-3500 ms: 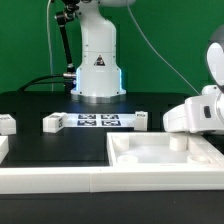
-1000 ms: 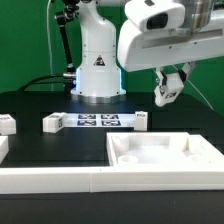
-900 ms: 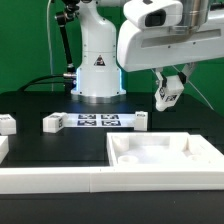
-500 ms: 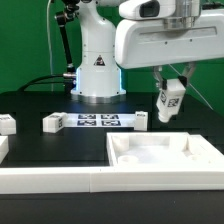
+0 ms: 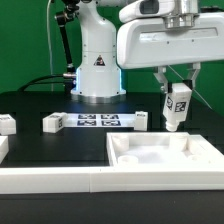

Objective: Assemble square table

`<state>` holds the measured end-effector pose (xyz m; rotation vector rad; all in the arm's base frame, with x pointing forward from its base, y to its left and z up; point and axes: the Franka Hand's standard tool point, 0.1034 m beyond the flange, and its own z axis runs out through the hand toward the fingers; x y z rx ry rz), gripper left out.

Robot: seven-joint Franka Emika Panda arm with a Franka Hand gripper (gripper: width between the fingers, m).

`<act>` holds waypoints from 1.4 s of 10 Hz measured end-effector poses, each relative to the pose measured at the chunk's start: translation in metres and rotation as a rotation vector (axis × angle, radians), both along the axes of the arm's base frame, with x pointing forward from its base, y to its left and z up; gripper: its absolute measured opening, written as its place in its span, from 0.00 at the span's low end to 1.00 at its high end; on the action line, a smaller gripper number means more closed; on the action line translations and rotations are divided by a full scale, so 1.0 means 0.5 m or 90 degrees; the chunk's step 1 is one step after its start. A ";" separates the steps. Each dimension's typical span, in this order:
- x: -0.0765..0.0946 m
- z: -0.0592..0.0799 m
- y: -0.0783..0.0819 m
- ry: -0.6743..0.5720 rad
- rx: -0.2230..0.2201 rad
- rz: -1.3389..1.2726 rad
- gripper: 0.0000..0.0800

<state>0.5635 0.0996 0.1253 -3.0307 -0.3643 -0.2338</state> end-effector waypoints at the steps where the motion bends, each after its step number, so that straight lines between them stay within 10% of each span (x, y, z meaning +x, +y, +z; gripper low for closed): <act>1: -0.004 -0.003 0.001 0.001 0.000 0.001 0.36; 14: 0.042 -0.004 -0.007 -0.184 0.014 0.006 0.36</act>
Offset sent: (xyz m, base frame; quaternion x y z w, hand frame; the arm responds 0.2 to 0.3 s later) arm 0.0000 0.0000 0.0000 0.0000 0.0000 0.0000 1.0000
